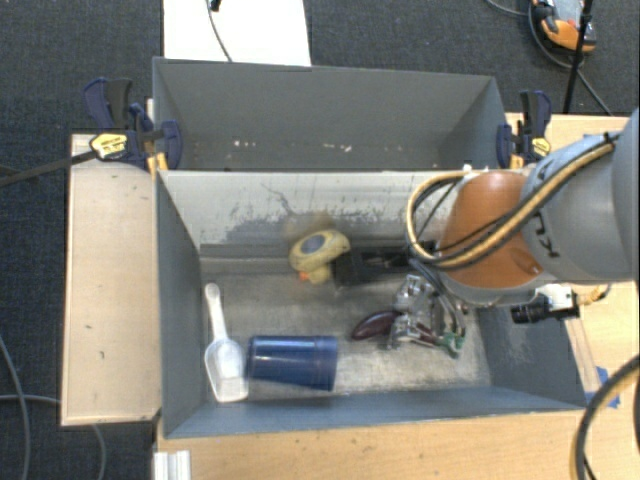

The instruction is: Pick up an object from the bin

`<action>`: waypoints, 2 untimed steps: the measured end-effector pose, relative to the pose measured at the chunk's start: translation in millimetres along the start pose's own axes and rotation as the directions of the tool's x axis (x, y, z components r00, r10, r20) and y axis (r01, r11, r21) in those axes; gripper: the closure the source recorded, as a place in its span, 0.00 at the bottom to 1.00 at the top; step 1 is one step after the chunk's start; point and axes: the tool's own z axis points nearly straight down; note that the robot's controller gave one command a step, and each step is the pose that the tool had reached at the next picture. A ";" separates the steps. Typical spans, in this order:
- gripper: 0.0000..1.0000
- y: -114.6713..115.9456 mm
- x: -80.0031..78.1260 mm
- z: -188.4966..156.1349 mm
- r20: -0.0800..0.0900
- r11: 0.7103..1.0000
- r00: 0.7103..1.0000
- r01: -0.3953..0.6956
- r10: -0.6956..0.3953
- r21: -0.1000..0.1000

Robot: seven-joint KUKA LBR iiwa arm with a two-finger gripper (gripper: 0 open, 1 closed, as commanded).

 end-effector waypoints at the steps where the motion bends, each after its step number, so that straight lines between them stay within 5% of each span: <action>1: 1.00 0.0 0.0 0.0 0.000 1.000 1.000 0.000 0.000 0.000; 2: 1.00 0.0 0.4 -2.0 -0.001 1.000 1.000 0.000 0.000 0.000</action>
Offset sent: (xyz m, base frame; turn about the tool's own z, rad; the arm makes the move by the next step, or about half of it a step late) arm 0.0002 0.0000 0.0332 0.0000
